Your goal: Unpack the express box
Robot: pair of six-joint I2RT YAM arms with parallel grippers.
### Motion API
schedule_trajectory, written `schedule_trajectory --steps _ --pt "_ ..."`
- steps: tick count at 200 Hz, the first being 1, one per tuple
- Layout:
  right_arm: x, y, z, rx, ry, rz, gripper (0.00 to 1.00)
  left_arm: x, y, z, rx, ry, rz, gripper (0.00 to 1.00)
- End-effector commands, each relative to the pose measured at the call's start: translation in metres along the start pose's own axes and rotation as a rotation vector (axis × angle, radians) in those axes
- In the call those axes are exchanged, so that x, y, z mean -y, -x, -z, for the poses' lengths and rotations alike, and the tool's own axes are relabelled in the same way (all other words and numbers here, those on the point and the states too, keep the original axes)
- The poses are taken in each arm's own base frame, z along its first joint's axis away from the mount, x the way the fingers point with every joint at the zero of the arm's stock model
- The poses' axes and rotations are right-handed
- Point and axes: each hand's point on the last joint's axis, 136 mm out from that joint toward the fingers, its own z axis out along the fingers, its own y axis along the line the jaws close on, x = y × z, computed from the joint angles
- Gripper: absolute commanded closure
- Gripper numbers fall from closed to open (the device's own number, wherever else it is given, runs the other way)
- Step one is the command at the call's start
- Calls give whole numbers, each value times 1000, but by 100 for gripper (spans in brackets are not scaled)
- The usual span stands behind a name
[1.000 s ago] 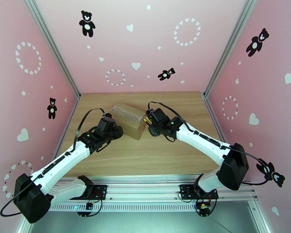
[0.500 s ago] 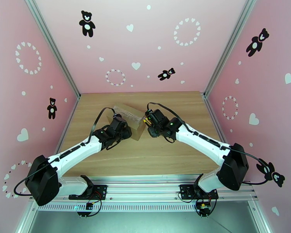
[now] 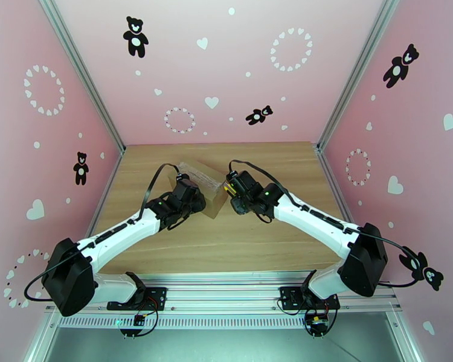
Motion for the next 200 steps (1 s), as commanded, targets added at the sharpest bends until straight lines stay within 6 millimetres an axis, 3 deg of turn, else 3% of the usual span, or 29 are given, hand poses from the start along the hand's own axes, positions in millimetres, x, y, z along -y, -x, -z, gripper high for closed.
schedule_trajectory --steps 1,200 --pt "-2 -1 13 -4 2 16 100 5 10 1 31 5 1 54" --pt "-13 9 25 20 -9 52 100 19 16 6 50 4 -32 55"
